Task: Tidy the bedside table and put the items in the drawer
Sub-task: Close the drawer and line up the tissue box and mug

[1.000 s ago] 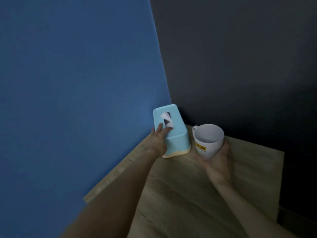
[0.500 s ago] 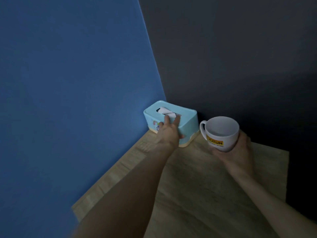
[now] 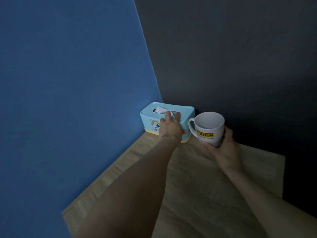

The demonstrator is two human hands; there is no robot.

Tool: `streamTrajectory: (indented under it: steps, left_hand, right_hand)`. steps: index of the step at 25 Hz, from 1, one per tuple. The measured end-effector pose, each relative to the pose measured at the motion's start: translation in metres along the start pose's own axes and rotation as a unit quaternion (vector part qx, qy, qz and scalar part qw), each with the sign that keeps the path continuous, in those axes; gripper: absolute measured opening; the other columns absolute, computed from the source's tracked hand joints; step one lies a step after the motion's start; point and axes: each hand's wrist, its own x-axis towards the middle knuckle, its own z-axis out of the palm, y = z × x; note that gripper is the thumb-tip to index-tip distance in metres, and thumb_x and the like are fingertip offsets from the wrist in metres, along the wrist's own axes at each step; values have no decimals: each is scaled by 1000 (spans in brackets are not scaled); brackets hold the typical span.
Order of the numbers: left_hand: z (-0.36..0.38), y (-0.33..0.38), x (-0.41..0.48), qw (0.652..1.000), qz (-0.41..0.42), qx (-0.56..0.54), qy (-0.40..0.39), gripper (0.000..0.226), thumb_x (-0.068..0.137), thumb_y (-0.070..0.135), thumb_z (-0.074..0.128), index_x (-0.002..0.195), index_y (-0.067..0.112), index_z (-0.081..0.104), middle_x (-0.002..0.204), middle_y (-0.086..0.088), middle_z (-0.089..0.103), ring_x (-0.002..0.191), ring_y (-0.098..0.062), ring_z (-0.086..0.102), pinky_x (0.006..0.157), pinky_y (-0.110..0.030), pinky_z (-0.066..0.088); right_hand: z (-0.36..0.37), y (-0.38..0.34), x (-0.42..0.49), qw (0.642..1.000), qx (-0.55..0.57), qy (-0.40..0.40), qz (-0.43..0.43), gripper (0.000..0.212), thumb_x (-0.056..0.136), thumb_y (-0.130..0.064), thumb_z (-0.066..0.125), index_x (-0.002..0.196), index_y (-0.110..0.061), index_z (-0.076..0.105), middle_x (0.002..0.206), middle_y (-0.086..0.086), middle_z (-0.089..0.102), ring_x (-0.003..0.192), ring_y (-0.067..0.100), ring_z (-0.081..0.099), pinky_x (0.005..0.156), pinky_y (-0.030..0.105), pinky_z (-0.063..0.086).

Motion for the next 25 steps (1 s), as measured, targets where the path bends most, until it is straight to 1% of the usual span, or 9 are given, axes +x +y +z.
streamTrajectory:
  steps: [5, 7, 10, 13, 17, 19, 21, 23, 25]
  left_hand:
    - [-2, 0, -3, 1000, 7, -17, -12, 60, 93, 22, 50, 144, 20, 17, 144, -17, 20, 123, -39, 35, 95, -48, 41]
    - [3, -1, -5, 999, 8, -44, -3, 59, 94, 16, 49, 143, 15, 17, 145, -18, 19, 123, -39, 38, 95, -47, 41]
    - [9, -4, -8, 997, 2, -80, 9, 60, 94, 15, 47, 145, 8, 14, 149, -19, 16, 120, -40, 42, 97, -45, 38]
    - [13, -3, -8, 994, -1, -113, -3, 63, 93, 13, 48, 146, 12, 13, 154, -19, 5, 122, -42, 43, 98, -45, 37]
    - [22, -7, -8, 989, -9, -148, -20, 76, 90, 9, 50, 148, 21, 3, 158, -12, -12, 128, -39, 36, 103, -46, 37]
    - [22, -10, -5, 988, 3, -151, -16, 78, 89, 10, 52, 148, 23, 3, 158, -10, -11, 131, -39, 30, 103, -46, 37]
    - [23, -11, -1, 991, 17, -131, 5, 75, 87, 12, 55, 146, 23, 10, 156, -10, 0, 132, -37, 27, 99, -45, 40]
    - [25, -13, 3, 994, 33, -101, 38, 72, 84, 13, 57, 142, 22, 17, 151, -11, 10, 128, -35, 29, 93, -43, 44]
    - [23, -14, 7, 993, 49, -89, 52, 71, 84, 14, 57, 142, 21, 17, 149, -11, 13, 126, -34, 31, 90, -42, 45]
  right_hand:
    - [-2, -2, -3, 1000, -17, -13, -13, 85, 68, -33, 77, 137, -14, 31, 131, 16, 50, 117, 31, 50, 84, 30, 40]
    - [-3, -1, -2, 1000, -11, -18, -12, 86, 67, -36, 77, 137, -13, 32, 130, 15, 52, 116, 30, 52, 87, 34, 44]
    - [0, 1, -2, 1000, -19, -10, -13, 85, 66, -37, 78, 135, -13, 35, 130, 12, 55, 114, 26, 55, 91, 40, 49]
    - [-3, -1, -3, 1000, -17, -11, -7, 76, 67, -34, 79, 131, -11, 43, 128, 10, 59, 112, 24, 57, 90, 35, 48]
    - [-6, -2, -1, 999, -25, -27, -5, 70, 67, -30, 80, 126, -10, 49, 122, 10, 64, 104, 19, 60, 83, 27, 45]
    - [-8, -4, 0, 999, -36, -33, -8, 71, 67, -28, 80, 128, -10, 48, 121, 8, 64, 100, 15, 59, 82, 25, 44]
    - [-9, -4, 1, 998, -49, -37, -2, 74, 65, -28, 81, 129, -11, 47, 120, 6, 63, 98, 13, 57, 82, 26, 45]
    - [-8, -1, 4, 997, -70, -23, 1, 76, 62, -30, 82, 127, -13, 48, 122, 7, 60, 101, 16, 58, 86, 31, 48]
    - [-8, 2, 7, 995, -97, -3, 4, 76, 60, -33, 83, 125, -13, 49, 121, 8, 57, 103, 19, 58, 89, 36, 49]
